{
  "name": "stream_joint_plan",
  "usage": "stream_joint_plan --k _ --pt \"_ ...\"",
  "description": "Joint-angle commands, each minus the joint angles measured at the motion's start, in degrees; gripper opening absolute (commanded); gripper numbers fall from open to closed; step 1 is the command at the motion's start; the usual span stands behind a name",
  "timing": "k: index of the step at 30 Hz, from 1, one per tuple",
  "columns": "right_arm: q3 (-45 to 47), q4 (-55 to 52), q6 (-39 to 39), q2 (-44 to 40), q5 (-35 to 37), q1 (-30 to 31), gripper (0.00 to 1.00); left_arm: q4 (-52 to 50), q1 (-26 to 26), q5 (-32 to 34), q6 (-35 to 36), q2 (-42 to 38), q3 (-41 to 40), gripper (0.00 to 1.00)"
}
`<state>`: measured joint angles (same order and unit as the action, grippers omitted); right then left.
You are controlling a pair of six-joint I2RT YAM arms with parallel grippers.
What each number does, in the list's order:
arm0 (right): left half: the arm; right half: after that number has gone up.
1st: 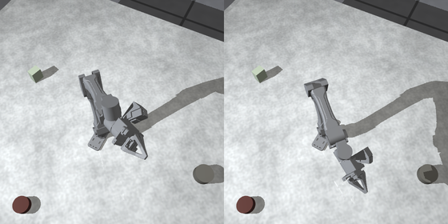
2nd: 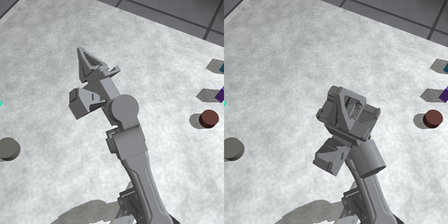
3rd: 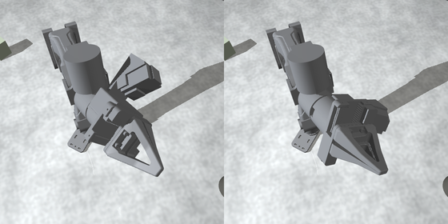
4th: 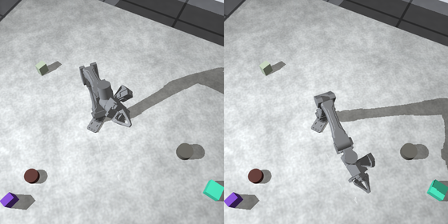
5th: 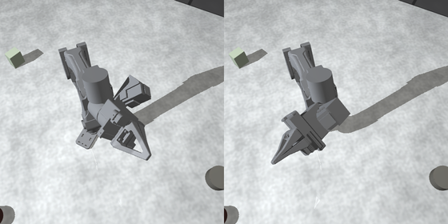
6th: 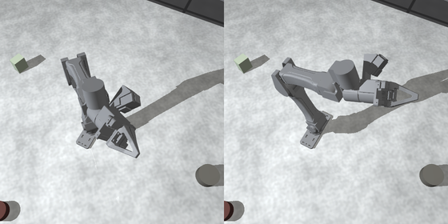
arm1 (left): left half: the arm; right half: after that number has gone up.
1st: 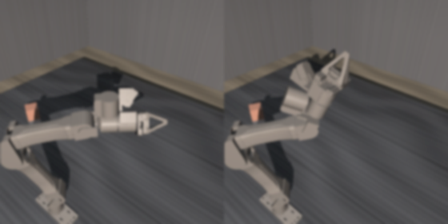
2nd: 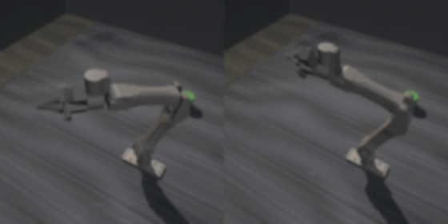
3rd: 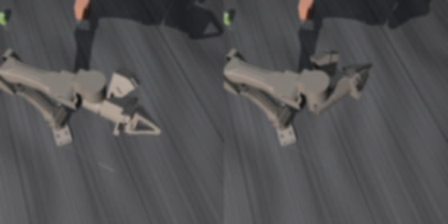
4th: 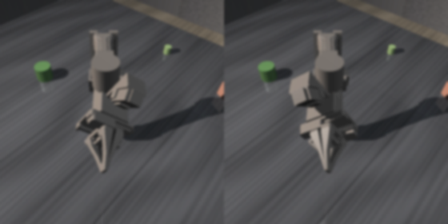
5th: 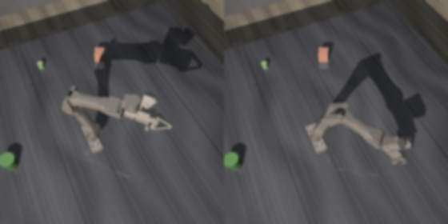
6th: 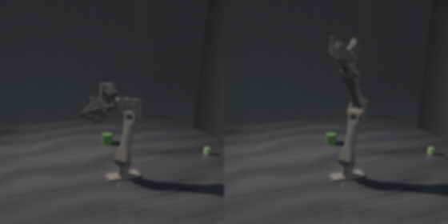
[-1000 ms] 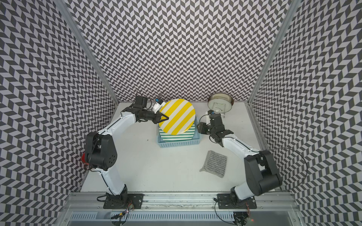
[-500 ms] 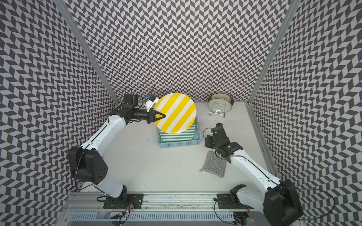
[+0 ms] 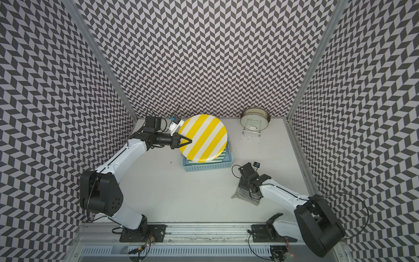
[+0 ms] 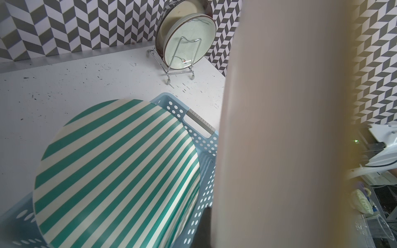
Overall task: Wipe the wet plate dry
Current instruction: Pick up the towel at the center of the board.
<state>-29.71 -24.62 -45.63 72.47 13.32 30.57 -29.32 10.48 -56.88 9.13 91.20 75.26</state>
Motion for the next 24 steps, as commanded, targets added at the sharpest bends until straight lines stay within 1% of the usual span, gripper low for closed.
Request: stream_joint_plan --k 1,3,4,7,9,12,13,16,18,21,24 --pt "1.9 6.1 -0.1 4.2 -0.8 1.0 0.73 5.0 -0.1 0.0 -0.5 -3.1 -0.7 0.00" --pt "2.7 8.0 -0.1 5.7 -0.7 2.2 0.71 5.2 -0.1 0.9 -0.5 -3.3 -0.7 0.00" --pt "3.1 8.9 -0.1 6.3 -1.3 2.3 0.68 5.1 0.0 1.3 -0.5 -3.2 -0.6 0.00" --pt "3.0 9.0 -0.1 7.4 -1.5 2.7 0.53 4.7 -0.1 2.4 0.0 -3.2 -0.1 0.00" --pt "2.8 8.5 -0.2 6.5 -1.2 2.8 0.34 4.5 -0.1 3.1 0.3 -3.3 -0.1 0.00" --pt "2.6 7.0 -0.2 2.7 -0.1 2.8 0.02 4.4 -0.1 4.2 0.8 -3.2 -0.4 0.00" --pt "2.3 6.1 0.0 0.6 0.7 2.7 0.00 4.4 -0.1 4.4 0.8 -3.3 -0.5 0.00" --pt "0.2 3.6 1.8 -8.4 3.1 2.8 0.00 4.8 0.0 4.1 0.4 -3.6 -1.6 0.00" --pt "-2.2 3.0 5.0 -15.9 4.0 2.7 0.00 5.0 0.1 3.9 0.4 -3.9 -2.1 0.00" --pt "-5.5 7.1 13.3 -25.6 1.5 2.7 0.00 4.8 0.2 4.0 0.4 -4.3 -2.2 0.00" --pt "-8.9 10.7 19.3 -30.6 -3.7 2.7 0.00 4.7 0.3 3.9 0.2 -4.7 -2.0 0.00"
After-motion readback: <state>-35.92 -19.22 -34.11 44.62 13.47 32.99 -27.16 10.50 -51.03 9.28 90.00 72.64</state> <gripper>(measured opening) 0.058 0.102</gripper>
